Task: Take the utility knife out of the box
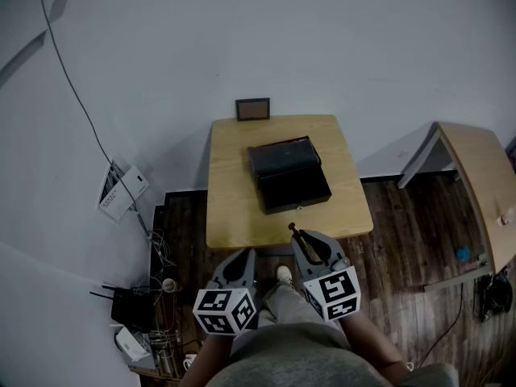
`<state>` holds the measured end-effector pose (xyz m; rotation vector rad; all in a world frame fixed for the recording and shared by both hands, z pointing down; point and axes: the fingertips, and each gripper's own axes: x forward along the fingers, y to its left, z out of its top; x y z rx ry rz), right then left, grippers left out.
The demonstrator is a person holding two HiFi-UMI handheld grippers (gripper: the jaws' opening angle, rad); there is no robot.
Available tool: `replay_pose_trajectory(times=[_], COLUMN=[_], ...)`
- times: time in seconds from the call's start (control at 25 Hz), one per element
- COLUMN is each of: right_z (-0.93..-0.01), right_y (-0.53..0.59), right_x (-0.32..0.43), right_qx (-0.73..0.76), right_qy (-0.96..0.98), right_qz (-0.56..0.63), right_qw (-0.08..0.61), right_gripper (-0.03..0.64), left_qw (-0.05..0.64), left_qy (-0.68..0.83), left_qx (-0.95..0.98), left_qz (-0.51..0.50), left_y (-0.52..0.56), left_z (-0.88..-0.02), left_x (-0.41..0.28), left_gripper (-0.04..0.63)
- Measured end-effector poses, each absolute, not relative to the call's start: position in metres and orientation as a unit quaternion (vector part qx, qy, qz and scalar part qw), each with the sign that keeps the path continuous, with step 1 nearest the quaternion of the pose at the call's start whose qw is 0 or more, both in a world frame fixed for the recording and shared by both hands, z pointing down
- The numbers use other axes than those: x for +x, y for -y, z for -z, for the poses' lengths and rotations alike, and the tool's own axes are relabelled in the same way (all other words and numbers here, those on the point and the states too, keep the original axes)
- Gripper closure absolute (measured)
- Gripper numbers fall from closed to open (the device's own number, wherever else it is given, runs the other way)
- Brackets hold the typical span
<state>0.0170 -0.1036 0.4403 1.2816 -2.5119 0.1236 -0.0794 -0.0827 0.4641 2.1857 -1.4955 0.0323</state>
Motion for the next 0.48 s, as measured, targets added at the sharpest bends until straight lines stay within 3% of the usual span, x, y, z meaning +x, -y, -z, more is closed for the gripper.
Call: replay_pose_trajectory(times=[0.48], right_z=[-0.4338], right_y=[0.1144], right_x=[0.0116], right_qx=[0.448], right_qy=[0.882], right_qz=[-0.035], right_qw=[0.145], right_gripper=[0.566], left_qw=[0.246], left_qy=[0.548], left_qx=[0.799], left_qz=[-0.009], left_y=[0.0908], left_z=[-0.4652], left_x=[-0.0808], left_gripper=[0.591])
